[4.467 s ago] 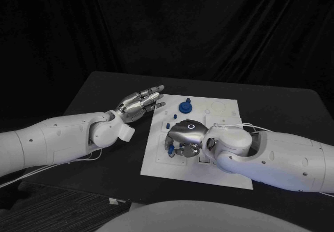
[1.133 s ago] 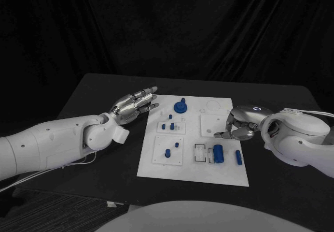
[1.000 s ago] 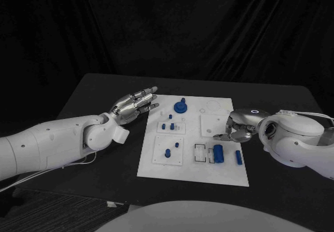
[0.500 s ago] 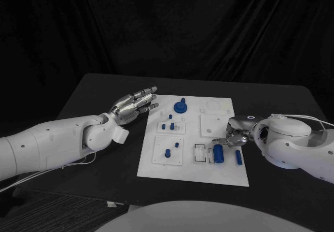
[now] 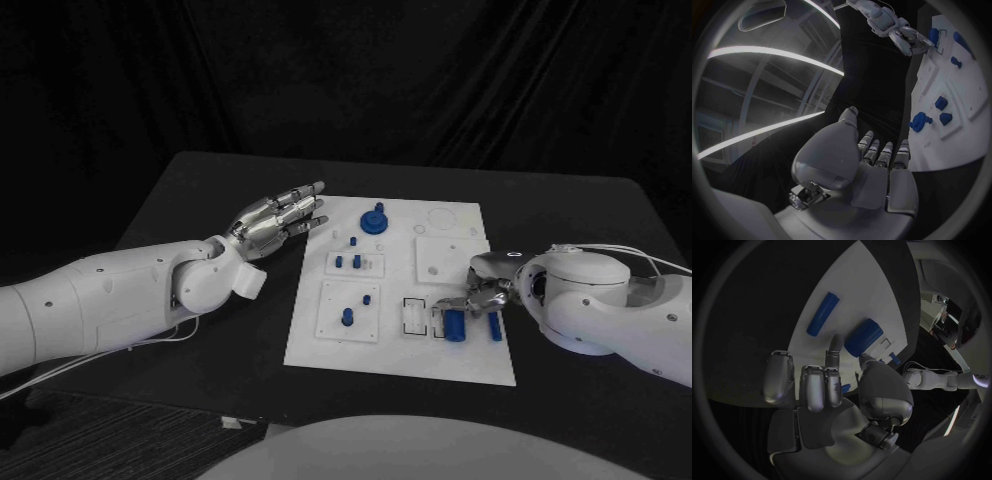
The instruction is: Assemble the parts on the task board
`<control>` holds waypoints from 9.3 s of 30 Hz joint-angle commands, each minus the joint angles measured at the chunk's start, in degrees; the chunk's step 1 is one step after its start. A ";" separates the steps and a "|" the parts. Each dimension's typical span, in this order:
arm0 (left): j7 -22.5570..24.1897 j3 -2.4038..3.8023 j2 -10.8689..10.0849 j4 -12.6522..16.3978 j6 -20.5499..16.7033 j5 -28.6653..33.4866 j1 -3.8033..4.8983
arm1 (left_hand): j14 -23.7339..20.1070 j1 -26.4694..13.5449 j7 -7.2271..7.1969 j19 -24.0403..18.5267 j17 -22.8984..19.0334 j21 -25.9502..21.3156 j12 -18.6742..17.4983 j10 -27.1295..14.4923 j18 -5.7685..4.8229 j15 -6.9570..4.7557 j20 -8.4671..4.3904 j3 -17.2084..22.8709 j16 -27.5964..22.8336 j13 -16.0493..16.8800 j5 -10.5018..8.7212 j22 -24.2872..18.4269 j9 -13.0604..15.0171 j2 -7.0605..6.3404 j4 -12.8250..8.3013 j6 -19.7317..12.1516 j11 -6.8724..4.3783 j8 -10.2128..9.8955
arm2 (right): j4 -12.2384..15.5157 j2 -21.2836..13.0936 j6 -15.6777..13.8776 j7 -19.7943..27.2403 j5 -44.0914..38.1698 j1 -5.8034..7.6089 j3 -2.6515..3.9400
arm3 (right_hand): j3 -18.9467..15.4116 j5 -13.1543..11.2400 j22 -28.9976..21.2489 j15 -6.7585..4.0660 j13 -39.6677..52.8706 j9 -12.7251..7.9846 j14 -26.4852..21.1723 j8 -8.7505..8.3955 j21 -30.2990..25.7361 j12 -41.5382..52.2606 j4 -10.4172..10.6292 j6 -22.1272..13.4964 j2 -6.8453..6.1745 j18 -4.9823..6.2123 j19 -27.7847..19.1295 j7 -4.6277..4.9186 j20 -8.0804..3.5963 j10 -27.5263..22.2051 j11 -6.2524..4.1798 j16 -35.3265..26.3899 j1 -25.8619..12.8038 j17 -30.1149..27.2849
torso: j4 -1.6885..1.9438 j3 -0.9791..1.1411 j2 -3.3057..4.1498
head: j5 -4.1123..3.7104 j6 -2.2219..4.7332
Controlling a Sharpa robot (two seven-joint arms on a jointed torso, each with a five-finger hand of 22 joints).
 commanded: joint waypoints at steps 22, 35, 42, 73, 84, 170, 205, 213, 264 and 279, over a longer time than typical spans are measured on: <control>0.48 0.05 0.32 -0.54 1.22 0.30 -0.50 | -0.10 -0.03 0.34 0.14 0.05 0.24 0.23 -0.21 0.56 -0.09 -0.11 -0.03 0.21 0.09 0.30 -0.07 0.03 0.57 -0.39 -0.16 0.41 0.40 | -0.08 0.19 -1.39 -0.09 9.36 -0.69 0.02 | -0.40 14.92 9.34 -0.44 15.07 13.50 4.32 -0.23 -1.32 0.20 -0.37 -5.56 1.92 -0.11 -0.46 0.33 -0.40 6.10 -0.55 -1.63 5.04 6.65 | -0.02 0.02 -0.01 | 0.04 0.00; 0.28 0.05 0.35 -0.69 1.37 0.30 -0.62 | -0.09 -0.05 0.39 0.15 0.05 0.24 0.30 -0.20 0.56 -0.09 -0.10 0.03 0.24 0.10 0.35 -0.06 0.03 0.70 -0.37 -0.16 0.47 0.42 | 0.53 -0.58 -4.07 -0.06 11.28 -0.68 0.02 | -0.79 13.41 9.20 -0.33 15.07 13.87 4.01 -2.17 -1.83 0.20 -0.16 -5.13 3.15 -0.02 -0.55 0.55 -0.31 6.10 -0.42 -2.88 2.72 4.76 | -0.03 0.02 -0.02 | 0.22 0.00; 0.21 0.05 0.42 -0.79 1.35 0.30 -0.66 | -0.09 -0.02 0.43 0.17 0.06 0.24 0.33 -0.20 0.56 -0.11 -0.10 0.10 0.26 0.10 0.49 -0.05 0.03 0.81 -0.40 -0.18 0.55 0.44 | 1.13 -1.37 -7.47 0.68 11.38 -0.55 0.03 | -0.24 15.52 9.07 -0.46 15.07 15.15 3.95 -2.00 -2.32 0.20 -0.30 -4.85 3.36 0.08 -0.68 0.37 -0.40 6.10 -0.58 -3.18 3.74 4.31 | -0.04 0.04 -0.06 | 0.20 0.00; 0.01 0.05 0.22 -0.53 1.04 0.30 -0.71 | -0.06 0.07 0.57 0.21 0.08 0.26 0.53 -0.14 0.58 -0.13 -0.12 0.16 0.36 0.14 0.74 0.01 0.08 0.83 -0.56 0.07 0.61 0.59 | 7.77 -6.72 2.43 -2.53 10.67 1.61 0.02 | -8.49 3.96 9.53 0.84 15.07 8.47 3.47 -14.12 -0.63 0.20 -0.21 -7.74 4.70 -0.33 0.20 2.79 0.66 6.10 1.28 -5.45 -0.11 0.47 | 0.00 -0.04 -0.04 | 0.18 0.00; -0.11 0.05 0.39 -0.66 1.22 0.30 -0.71 | -0.06 0.08 0.66 0.21 0.08 0.26 0.60 -0.12 0.58 -0.16 -0.12 0.14 0.35 0.15 0.77 -0.02 0.09 0.78 -0.62 0.14 0.69 0.65 | 9.02 -7.03 -1.29 -2.64 12.28 1.16 0.00 | -10.25 6.32 9.55 1.68 15.07 -2.05 3.37 -19.99 -0.56 0.20 -0.78 -6.46 4.27 -0.28 0.24 3.89 1.44 6.10 2.25 -6.07 6.98 -0.90 | -0.04 0.00 -0.05 | -0.08 0.00; -1.24 0.05 0.69 -1.08 2.41 0.30 -1.24 | -0.07 0.06 1.53 0.26 0.08 0.27 2.02 0.57 0.63 -0.59 -0.15 0.29 0.44 0.37 1.75 -0.10 0.07 0.93 -1.08 0.10 2.03 0.92 | 6.88 -5.20 -14.34 -1.04 46.36 0.65 0.02 | 17.22 33.77 10.27 1.65 15.07 -1.84 3.47 -13.94 2.59 0.20 -20.95 -10.49 1.28 -0.79 1.05 4.00 1.36 6.10 2.31 -4.76 18.06 -1.29 | 0.02 0.00 -0.03 | 0.13 0.00; -1.25 0.05 0.89 -1.27 3.01 0.30 -1.38 | -0.09 0.02 1.57 0.26 0.07 0.26 2.04 0.59 0.64 -0.61 -0.14 0.29 0.41 0.36 1.96 -0.13 0.07 0.93 -1.12 0.03 2.08 0.93 | 3.57 0.80 -14.76 -1.51 42.29 -0.20 0.00 | 13.51 19.83 9.84 2.56 15.07 -2.27 3.12 -11.74 1.90 0.20 -15.64 -16.37 1.85 -0.53 0.17 5.23 2.18 6.10 3.42 -5.05 11.70 -2.83 | 0.00 0.00 0.01 | 0.22 0.00; -1.37 0.05 0.91 -1.31 3.13 0.30 -1.43 | -0.09 -0.02 1.59 0.27 0.08 0.27 2.00 0.57 0.64 -0.57 -0.13 0.30 0.43 0.35 2.03 -0.12 0.06 0.96 -1.14 -0.02 2.10 0.94 | 3.32 1.36 -13.90 -1.71 41.50 -0.36 0.00 | 9.90 12.84 9.74 2.74 15.07 -2.62 3.05 -10.84 1.67 0.20 -12.91 -17.18 2.17 -0.45 0.03 5.38 2.38 6.10 3.59 -5.13 10.03 -3.19 | -0.05 -0.02 0.00 | 0.21 0.00; -1.38 0.05 0.90 -1.50 3.07 0.30 -1.79 | -0.03 -0.14 1.81 0.37 0.11 0.32 2.40 0.72 0.65 -0.36 -0.09 0.27 0.59 0.40 2.16 0.02 0.15 0.91 -1.25 0.48 2.19 1.22 | 9.70 -11.35 -8.36 -0.76 13.66 5.11 0.01 | -1.11 7.64 10.30 1.28 15.07 0.49 2.98 3.01 3.92 0.20 -9.33 -17.12 2.53 -0.84 0.60 3.17 1.19 6.10 1.70 -4.51 19.62 -3.57 | -0.01 0.07 -0.04 | 0.12 0.00; -1.48 0.05 1.09 -1.78 3.10 0.30 -1.80 | -0.03 -0.17 1.88 0.37 0.11 0.32 2.47 0.76 0.65 -0.45 -0.09 0.25 0.58 0.41 2.18 -0.02 0.15 0.87 -1.28 0.49 2.28 1.25 | 7.04 -11.51 -1.22 -2.71 1.01 3.64 -0.02 | -3.11 6.98 10.44 0.57 15.07 -3.73 2.90 -2.18 4.48 0.20 -5.25 -9.79 3.86 -0.95 0.75 2.15 0.50 6.10 0.92 -4.80 16.61 -4.31 | 0.02 -0.07 0.02 | -0.40 0.00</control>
